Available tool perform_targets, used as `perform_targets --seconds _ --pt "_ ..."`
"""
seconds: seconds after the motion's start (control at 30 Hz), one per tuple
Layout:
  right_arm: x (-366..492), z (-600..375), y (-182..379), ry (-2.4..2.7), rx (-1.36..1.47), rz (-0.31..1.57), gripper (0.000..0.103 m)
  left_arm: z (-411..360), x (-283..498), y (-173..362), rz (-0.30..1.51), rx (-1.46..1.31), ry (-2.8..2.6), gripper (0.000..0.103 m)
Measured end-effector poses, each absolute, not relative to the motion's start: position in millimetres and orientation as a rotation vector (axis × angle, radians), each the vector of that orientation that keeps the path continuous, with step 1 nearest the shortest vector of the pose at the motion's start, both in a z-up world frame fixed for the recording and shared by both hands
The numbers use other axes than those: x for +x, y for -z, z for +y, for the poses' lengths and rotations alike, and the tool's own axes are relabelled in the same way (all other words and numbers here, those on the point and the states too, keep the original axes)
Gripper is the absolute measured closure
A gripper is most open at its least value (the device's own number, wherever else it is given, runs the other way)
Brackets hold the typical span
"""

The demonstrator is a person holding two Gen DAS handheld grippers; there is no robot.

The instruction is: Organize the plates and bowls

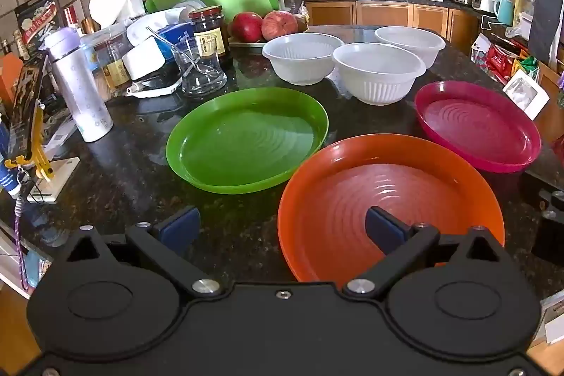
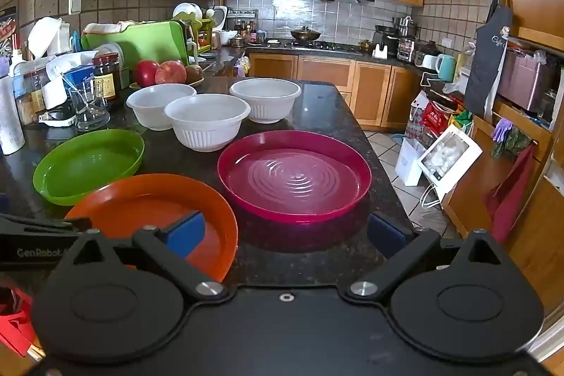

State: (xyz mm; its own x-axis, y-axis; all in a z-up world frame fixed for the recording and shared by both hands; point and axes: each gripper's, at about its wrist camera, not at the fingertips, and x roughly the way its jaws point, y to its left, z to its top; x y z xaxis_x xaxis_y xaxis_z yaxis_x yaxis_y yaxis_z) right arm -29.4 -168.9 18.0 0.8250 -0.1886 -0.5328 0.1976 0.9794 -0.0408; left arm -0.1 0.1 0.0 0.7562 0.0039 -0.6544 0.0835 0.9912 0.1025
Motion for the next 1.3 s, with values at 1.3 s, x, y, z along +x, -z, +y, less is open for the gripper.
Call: perform_targets --seconds 1.3 --pt "-37.0 -164.4 -24.2 0.19 0.001 0.561 0.0 2.3 -2.8 -2.7 0.692 0.143 0.046 0.004"
